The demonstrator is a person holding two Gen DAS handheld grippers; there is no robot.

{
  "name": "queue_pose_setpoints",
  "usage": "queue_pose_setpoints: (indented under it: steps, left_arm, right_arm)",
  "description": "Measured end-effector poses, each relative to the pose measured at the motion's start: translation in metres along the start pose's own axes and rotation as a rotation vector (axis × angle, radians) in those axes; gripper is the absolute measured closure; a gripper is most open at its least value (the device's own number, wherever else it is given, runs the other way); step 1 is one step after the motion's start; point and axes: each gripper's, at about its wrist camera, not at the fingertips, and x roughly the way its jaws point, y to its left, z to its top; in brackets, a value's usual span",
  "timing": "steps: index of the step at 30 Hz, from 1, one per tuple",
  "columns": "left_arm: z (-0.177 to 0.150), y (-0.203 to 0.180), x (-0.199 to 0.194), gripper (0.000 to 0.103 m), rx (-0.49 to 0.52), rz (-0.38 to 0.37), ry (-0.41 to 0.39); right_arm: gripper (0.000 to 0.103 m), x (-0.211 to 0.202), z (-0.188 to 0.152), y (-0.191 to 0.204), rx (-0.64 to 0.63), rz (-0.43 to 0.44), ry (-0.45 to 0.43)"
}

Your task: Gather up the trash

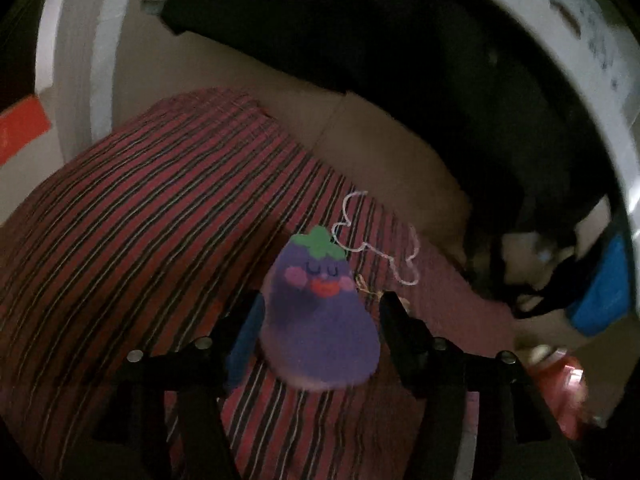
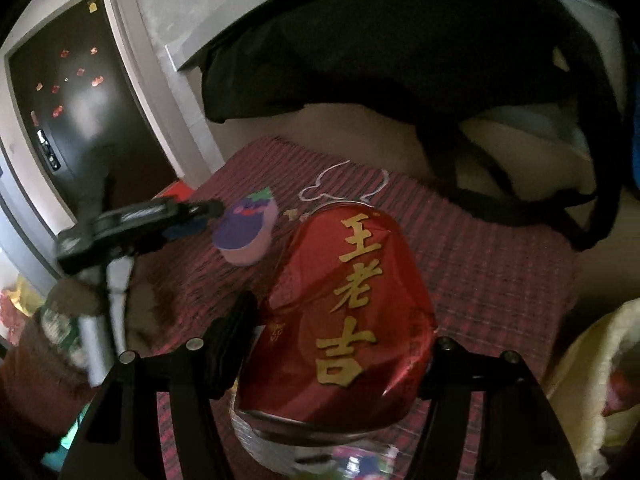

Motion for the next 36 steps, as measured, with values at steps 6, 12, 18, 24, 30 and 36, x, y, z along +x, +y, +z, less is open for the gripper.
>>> queue_pose_setpoints:
  steps: [6, 12, 18, 24, 30, 36]
  left_arm:
    - [-0.005, -0.010, 0.020, 0.041, 0.044, 0.103, 0.017]
    - [-0.010, -0.010, 0.022, 0.039, 0.015, 0.124, 0.028]
    - [-0.008, -0.013, 0.024, 0.040, -0.003, 0.146, 0.053]
    - [-0.010, -0.024, -0.004, 0.076, 0.046, 0.158, -0.020]
    - [-0.026, -0.044, -0.033, 0.085, 0.123, 0.152, -0.093]
    - [-0.041, -0.073, -0.064, 0.088, 0.208, 0.118, -0.159]
  right_arm:
    - [0.042, -0.005, -0.012, -0.019, 0.020, -0.001, -0.002]
    - [0.041, -0.003, -0.017, -0.031, 0.066, 0.008, -0.013]
    - [0.041, -0.008, -0.019, -0.027, 0.063, 0.002, -0.035]
    - [0.041, -0.023, -0.021, -0.023, 0.050, -0.013, -0.062]
    - [0.041, -0.036, -0.026, -0.022, 0.055, -0.026, -0.083]
    - [0.041, -0.050, -0.026, -0.019, 0.032, -0.041, -0.105]
